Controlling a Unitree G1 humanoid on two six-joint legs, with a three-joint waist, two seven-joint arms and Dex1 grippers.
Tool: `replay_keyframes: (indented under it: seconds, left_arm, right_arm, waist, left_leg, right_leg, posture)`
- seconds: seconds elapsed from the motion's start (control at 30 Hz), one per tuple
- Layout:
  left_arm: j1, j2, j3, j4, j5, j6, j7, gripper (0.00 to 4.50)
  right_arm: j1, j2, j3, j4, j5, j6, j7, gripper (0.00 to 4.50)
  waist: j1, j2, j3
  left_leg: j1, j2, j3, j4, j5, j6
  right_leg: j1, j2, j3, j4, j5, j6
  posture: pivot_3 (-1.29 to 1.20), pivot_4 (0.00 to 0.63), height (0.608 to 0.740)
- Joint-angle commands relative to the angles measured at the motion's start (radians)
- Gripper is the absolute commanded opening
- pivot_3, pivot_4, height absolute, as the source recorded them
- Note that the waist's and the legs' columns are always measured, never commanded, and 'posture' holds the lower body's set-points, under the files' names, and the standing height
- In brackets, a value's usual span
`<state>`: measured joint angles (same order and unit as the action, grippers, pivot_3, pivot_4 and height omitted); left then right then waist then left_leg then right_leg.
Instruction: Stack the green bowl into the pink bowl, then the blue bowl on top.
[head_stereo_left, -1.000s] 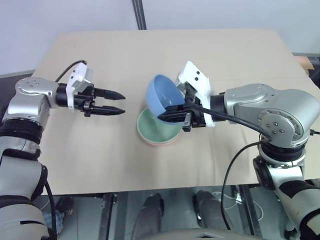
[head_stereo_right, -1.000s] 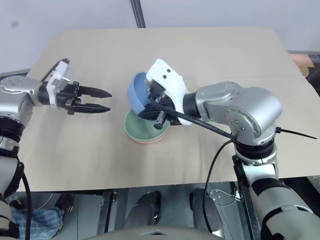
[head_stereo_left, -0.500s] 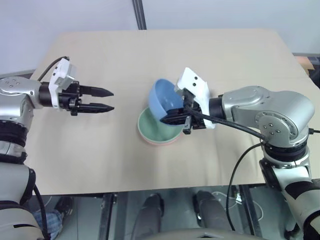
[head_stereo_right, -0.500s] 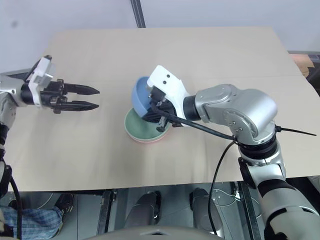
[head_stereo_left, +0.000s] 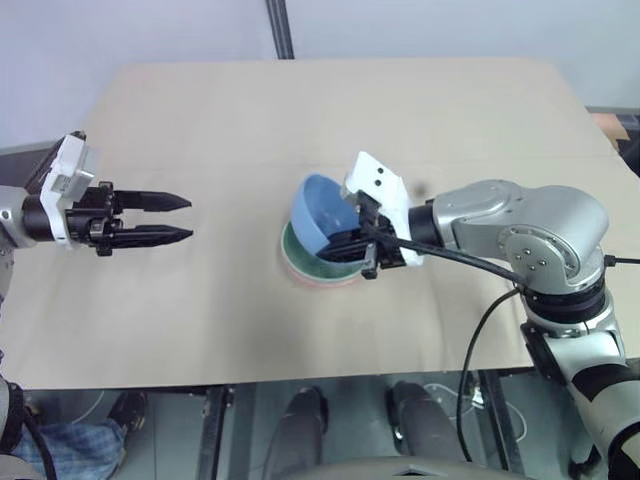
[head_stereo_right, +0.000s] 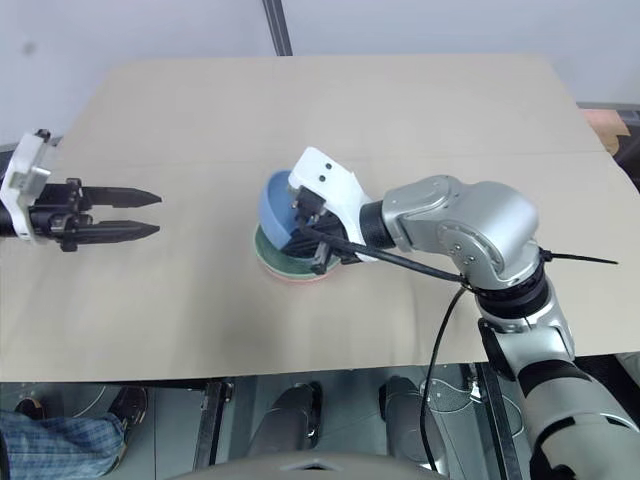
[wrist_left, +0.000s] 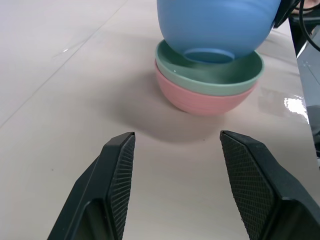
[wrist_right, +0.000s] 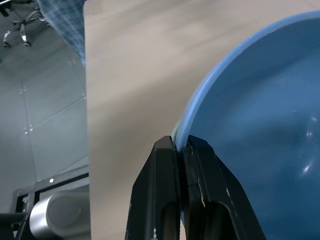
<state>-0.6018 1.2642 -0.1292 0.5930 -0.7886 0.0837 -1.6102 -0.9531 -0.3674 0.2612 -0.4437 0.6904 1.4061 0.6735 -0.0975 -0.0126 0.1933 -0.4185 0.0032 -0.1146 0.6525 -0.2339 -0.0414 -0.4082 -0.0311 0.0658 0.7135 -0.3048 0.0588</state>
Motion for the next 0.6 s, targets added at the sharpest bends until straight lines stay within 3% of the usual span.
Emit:
replay_keyframes:
  seconds: [0.03, 0.13, 0.2, 0.6]
  left_arm:
    - [0.011, 0.028, 0.068, -0.038, -0.014, 0.015, -0.004, 2.89]
    - [0.029, 0.023, 0.097, -0.051, -0.012, 0.024, -0.004, 2.89]
    - [0.030, 0.016, 0.109, -0.054, -0.009, 0.030, -0.004, 2.89]
    - [-0.055, -0.067, 0.190, -0.027, -0.021, 0.093, -0.004, 2.89]
  right_arm:
    - [-0.024, -0.009, 0.000, -0.016, 0.017, -0.032, 0.020, 0.04]
    - [-0.021, -0.014, 0.005, -0.031, 0.025, -0.040, 0.027, 1.04]
    - [-0.022, -0.015, 0.003, -0.026, 0.024, -0.041, 0.024, 2.02]
    - [-0.034, -0.080, 0.006, 0.013, 0.016, -0.076, 0.044, 2.02]
  waist:
    - [0.001, 0.000, 0.000]
    - [0.001, 0.000, 0.000]
    - [0.001, 0.000, 0.000]
    - [0.001, 0.000, 0.000]
  left_leg:
    - [0.000, 0.000, 0.000, 0.000, 0.000, 0.000]
    - [0.000, 0.000, 0.000, 0.000, 0.000, 0.000]
    - [0.000, 0.000, 0.000, 0.000, 0.000, 0.000]
    - [0.000, 0.000, 0.000, 0.000, 0.000, 0.000]
  right_leg:
    - [0.000, 0.000, 0.000, 0.000, 0.000, 0.000]
    - [0.000, 0.000, 0.000, 0.000, 0.000, 0.000]
    - [0.000, 0.000, 0.000, 0.000, 0.000, 0.000]
    - [0.000, 0.000, 0.000, 0.000, 0.000, 0.000]
  posture:
    - [0.00, 0.150, 0.740]
    - [0.00, 0.150, 0.740]
    - [0.00, 0.150, 0.740]
    - [0.00, 0.150, 0.740]
